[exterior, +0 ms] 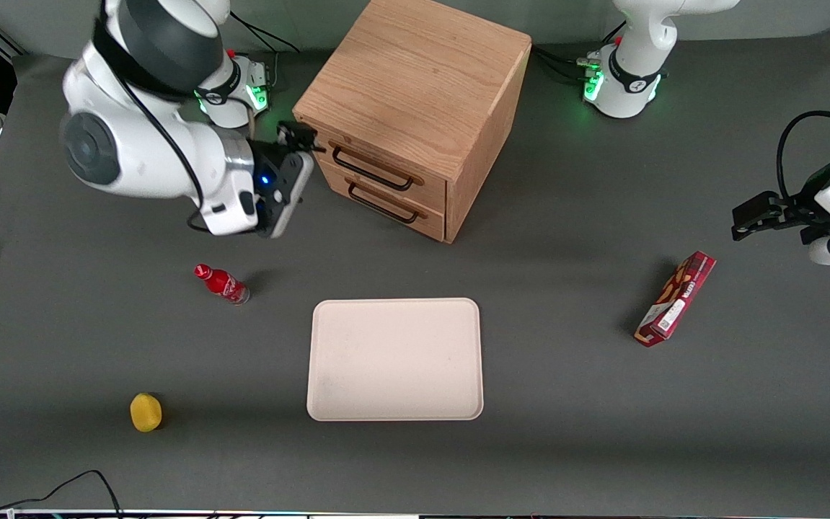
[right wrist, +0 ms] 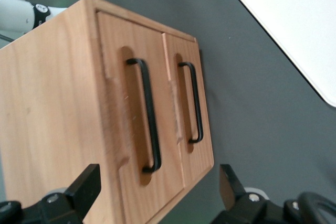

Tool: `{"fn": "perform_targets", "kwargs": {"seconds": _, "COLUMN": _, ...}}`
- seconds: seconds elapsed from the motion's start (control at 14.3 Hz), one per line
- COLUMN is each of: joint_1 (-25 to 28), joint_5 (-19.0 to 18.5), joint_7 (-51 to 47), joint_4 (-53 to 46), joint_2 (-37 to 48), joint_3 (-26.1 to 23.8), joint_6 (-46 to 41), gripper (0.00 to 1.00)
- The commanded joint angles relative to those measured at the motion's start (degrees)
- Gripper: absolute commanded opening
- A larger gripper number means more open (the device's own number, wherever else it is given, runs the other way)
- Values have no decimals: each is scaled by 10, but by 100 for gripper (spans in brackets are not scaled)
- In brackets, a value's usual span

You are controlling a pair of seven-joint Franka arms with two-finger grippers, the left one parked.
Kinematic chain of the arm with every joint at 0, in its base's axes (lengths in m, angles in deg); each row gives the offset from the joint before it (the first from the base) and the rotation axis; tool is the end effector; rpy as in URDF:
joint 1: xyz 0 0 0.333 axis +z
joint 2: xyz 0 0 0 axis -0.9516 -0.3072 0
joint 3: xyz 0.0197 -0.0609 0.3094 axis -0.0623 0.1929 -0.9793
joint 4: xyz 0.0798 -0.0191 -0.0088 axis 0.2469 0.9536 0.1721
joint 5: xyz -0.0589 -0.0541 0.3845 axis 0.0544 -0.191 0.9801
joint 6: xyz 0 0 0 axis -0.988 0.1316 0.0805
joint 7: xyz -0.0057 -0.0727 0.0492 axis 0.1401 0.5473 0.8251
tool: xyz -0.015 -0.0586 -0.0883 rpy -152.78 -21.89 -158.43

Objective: Open upper drawer

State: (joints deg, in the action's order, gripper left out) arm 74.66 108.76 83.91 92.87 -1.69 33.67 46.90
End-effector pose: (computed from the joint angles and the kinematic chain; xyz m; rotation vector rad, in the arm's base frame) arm 0.5280 0.2941 0.4958 -2.3516 -1.1086 0.3019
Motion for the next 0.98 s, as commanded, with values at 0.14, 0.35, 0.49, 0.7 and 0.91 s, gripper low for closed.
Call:
{"fn": "perform_targets", "kwargs": {"seconds": 0.14, "joint_1": 4, "joint_5": 15, "joint_7": 12, "joint_4": 79, "joint_2": 20, "joint_3": -20, "joint_6": 76, "gripper": 100}}
{"fn": "perform_targets", "kwargs": {"seconds": 0.35, "joint_1": 4, "joint_5": 15, "joint_7": 9, "joint_4": 123, "joint_2": 27, "joint_3": -40, "joint_6": 130, "gripper": 100}}
{"fn": "perform_targets", "kwargs": {"seconds": 0.49, "joint_1": 5, "joint_5": 13, "joint_7": 9, "joint_4": 138, "joint_2": 27, "joint_3": -43, "joint_6": 146, "gripper": 100}}
{"fn": "perform_targets", "kwargs": {"seconds": 0.7, "joint_1": 5, "joint_5": 12, "joint_7": 9, "joint_4": 170, "joint_2": 30, "joint_3": -59, "joint_6": 183, "gripper": 100}}
{"fn": "perform_targets", "kwargs": {"seconds": 0.91, "joint_1": 5, "joint_5": 12, "joint_7": 2, "joint_4": 189, "joint_2": 31, "joint_3": -69, "joint_6": 209, "gripper": 100}}
